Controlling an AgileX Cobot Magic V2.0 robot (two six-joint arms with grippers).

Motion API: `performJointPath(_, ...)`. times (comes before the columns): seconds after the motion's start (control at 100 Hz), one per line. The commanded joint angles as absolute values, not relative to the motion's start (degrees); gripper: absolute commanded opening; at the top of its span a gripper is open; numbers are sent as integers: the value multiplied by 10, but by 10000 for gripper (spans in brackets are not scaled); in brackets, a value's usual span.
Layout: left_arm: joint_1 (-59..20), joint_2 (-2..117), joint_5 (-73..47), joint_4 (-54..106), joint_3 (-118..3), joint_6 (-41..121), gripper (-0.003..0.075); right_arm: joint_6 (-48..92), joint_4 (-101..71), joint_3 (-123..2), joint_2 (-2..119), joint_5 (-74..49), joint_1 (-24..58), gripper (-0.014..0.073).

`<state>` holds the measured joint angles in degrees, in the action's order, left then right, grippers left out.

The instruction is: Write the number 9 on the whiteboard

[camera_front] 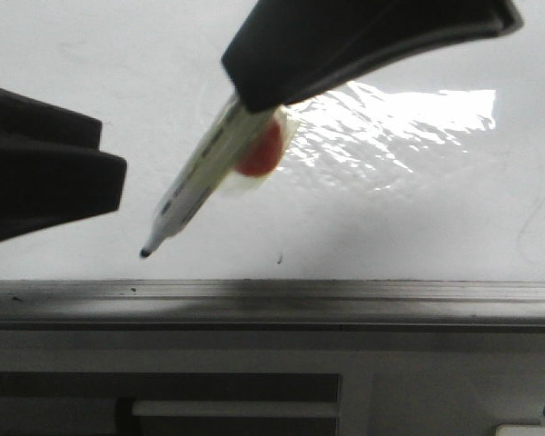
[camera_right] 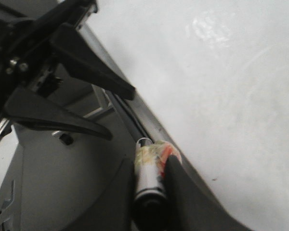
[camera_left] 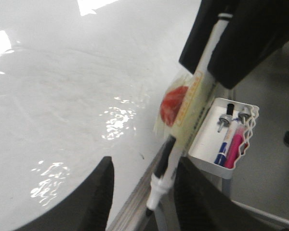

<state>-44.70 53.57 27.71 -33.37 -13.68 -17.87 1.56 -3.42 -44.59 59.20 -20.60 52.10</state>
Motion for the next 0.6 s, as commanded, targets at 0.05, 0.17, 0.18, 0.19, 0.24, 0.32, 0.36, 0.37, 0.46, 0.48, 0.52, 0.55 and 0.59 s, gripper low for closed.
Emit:
performJointPath(0.05, -438, 488, 279, -282, -155, -184, 284, 14, -29, -500, 572, -194, 474, -53)
performJointPath(0.17, -428, 467, 279, -282, -155, -184, 284, 14, -29, -547, 578, -212, 432, -53)
performJointPath(0.18, -428, 465, 279, -282, -155, -184, 284, 14, -29, -547, 578, -214, 430, -53)
performJointPath(0.19, -427, 465, 279, -281, -155, -184, 284, 14, -29, -552, 579, -215, 428, -53)
performJointPath(0.24, -427, 463, 278, -279, -155, -184, 284, 14, -29, -573, 586, -225, 409, -53)
performJointPath(0.32, -427, 463, 278, -279, -155, -184, 284, 14, -29, -599, 598, -244, 383, -53)
performJointPath(0.36, -427, 463, 278, -279, -155, -184, 284, 14, -29, -612, 606, -257, 371, -53)
performJointPath(0.37, -427, 463, 278, -279, -155, -184, 284, 14, -29, -614, 608, -260, 367, -53)
performJointPath(0.46, -427, 463, 278, -279, -155, -184, 284, 14, -29, -636, 627, -286, 348, -53)
performJointPath(0.48, -427, 463, 278, -279, -155, -184, 284, 14, -29, -640, 632, -289, 346, -53)
performJointPath(0.52, -427, 463, 278, -279, -155, -184, 284, 14, -29, -647, 640, -290, 344, -53)
performJointPath(0.55, -427, 463, 278, -279, -155, -184, 284, 14, -29, -649, 648, -287, 344, -53)
performJointPath(0.59, -427, 463, 278, -279, -155, -184, 284, 14, -29, -653, 657, -278, 344, -53)
